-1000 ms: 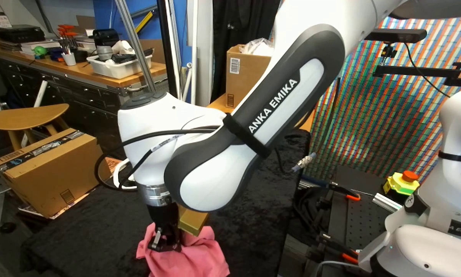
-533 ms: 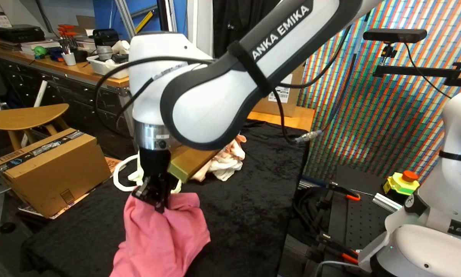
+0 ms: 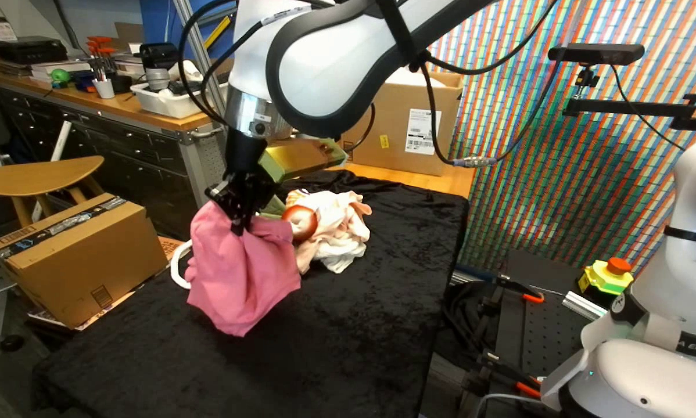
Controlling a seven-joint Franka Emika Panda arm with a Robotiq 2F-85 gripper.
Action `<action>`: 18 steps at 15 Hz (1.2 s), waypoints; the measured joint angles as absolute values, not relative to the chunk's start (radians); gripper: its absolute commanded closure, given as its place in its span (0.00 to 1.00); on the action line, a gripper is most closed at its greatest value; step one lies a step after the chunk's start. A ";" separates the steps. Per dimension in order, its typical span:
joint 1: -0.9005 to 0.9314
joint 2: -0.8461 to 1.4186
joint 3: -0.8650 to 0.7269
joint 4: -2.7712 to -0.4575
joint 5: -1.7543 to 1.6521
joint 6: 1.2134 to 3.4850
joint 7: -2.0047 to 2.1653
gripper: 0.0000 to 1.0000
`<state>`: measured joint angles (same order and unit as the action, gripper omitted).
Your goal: Pile the t-shirts, towels, rope and radish together
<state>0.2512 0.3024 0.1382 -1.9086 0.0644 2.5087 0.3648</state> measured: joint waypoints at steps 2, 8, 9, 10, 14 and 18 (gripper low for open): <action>0.241 0.299 0.120 -1.909 0.063 2.527 0.365 0.93; 0.213 0.300 0.061 -1.916 0.056 2.549 0.367 0.93; 0.206 0.301 0.053 -1.919 0.056 2.550 0.367 0.93; 0.199 0.303 0.045 -1.922 0.056 2.550 0.367 0.93; 0.171 0.318 0.019 -1.923 0.056 2.550 0.370 0.93; 0.159 0.336 -0.007 -1.921 0.053 2.550 0.388 0.93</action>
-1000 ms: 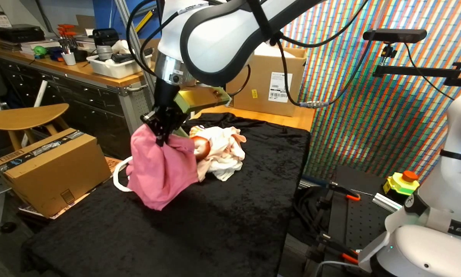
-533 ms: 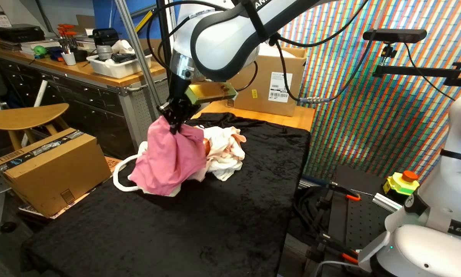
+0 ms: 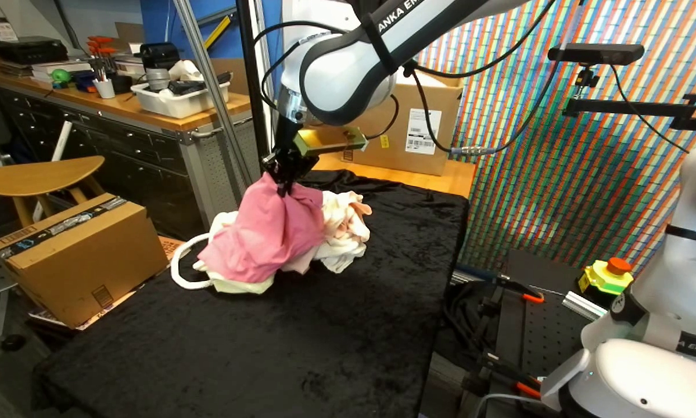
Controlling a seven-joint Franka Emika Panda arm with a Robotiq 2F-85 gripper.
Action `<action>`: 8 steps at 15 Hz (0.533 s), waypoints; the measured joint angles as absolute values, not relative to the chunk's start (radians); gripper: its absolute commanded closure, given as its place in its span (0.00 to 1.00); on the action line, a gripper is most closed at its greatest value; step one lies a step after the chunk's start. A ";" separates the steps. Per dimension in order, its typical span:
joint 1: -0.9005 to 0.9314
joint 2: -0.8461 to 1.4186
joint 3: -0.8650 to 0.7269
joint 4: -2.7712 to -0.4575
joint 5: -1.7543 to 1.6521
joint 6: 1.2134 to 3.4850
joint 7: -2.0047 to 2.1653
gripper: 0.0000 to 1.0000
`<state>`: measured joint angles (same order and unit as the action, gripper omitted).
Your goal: Pile the t-shirts, towels, rope and radish together
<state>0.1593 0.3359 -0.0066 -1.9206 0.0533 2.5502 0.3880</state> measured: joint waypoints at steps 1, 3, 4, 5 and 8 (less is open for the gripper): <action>0.159 0.340 -0.013 -1.920 0.051 2.550 0.395 0.93; 0.159 0.346 -0.024 -1.920 0.045 2.550 0.410 0.93; 0.159 0.348 -0.029 -1.920 0.043 2.551 0.418 0.93; 0.159 0.350 -0.033 -1.919 0.043 2.551 0.425 0.93; 0.156 0.355 -0.050 -1.919 0.043 2.551 0.444 0.93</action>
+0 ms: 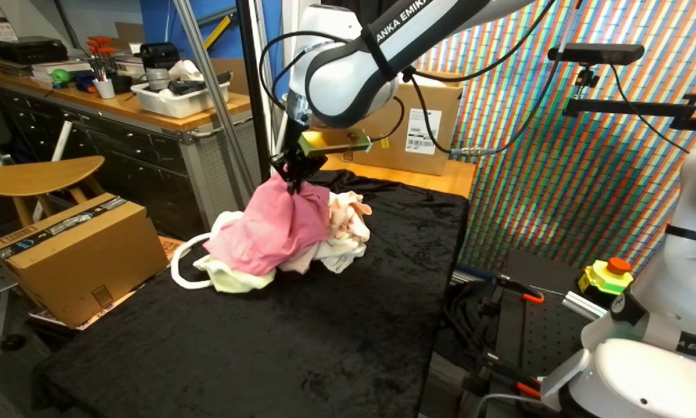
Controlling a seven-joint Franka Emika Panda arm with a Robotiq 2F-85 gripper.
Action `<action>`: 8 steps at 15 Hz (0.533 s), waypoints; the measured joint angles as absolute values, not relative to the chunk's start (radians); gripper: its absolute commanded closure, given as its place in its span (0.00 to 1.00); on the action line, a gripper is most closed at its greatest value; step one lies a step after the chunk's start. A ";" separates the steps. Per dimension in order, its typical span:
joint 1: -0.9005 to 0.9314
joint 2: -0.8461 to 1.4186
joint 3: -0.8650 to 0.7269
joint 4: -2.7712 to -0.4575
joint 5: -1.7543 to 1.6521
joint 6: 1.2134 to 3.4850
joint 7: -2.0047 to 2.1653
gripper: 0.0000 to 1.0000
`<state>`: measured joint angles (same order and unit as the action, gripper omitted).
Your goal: Pile the t-shirts, towels, rope and radish together
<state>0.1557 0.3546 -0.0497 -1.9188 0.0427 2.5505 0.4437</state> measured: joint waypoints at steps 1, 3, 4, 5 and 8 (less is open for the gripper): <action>0.154 0.356 -0.056 -1.918 0.043 2.551 0.450 0.93; 0.147 0.362 -0.065 -1.917 0.043 2.551 0.458 0.92; 0.142 0.365 -0.068 -1.916 0.043 2.551 0.460 0.75; 0.139 0.368 -0.071 -1.916 0.043 2.551 0.462 0.67; 0.133 0.376 -0.073 -1.914 0.043 2.549 0.469 0.46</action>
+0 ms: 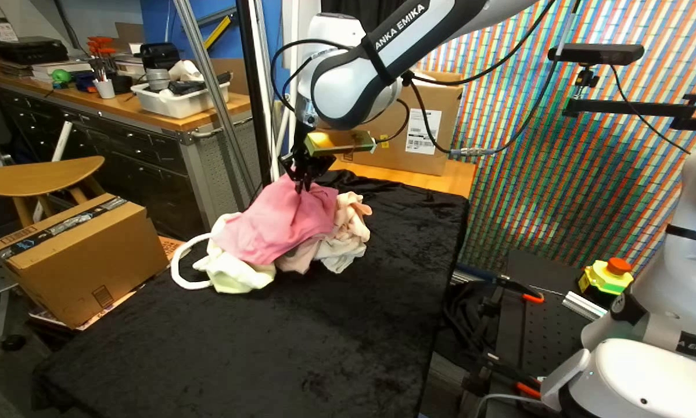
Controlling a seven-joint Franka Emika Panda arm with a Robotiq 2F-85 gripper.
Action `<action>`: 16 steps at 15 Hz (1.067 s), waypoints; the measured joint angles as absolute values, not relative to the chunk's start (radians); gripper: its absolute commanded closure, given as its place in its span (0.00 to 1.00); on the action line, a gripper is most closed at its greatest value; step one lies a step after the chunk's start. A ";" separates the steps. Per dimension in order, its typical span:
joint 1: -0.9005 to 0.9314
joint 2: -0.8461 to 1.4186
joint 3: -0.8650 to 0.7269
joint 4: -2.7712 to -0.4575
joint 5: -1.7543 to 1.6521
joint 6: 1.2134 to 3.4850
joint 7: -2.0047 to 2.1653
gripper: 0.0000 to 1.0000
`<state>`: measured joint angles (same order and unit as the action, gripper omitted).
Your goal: Pile the t-shirts, towels, rope and radish together
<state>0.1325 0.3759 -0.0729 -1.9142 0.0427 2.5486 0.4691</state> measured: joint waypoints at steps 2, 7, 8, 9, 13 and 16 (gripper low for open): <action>0.130 0.379 -0.073 -1.913 0.043 2.546 0.472 0.33; 0.127 0.376 -0.073 -1.913 0.042 2.520 0.471 0.00; 0.127 0.372 -0.074 -1.913 0.037 2.511 0.471 0.00; 0.127 0.365 -0.076 -1.913 0.025 2.500 0.471 0.00; 0.123 0.311 -0.082 -1.914 -0.016 2.450 0.468 0.00; 0.113 0.237 -0.081 -1.917 -0.032 2.345 0.442 0.00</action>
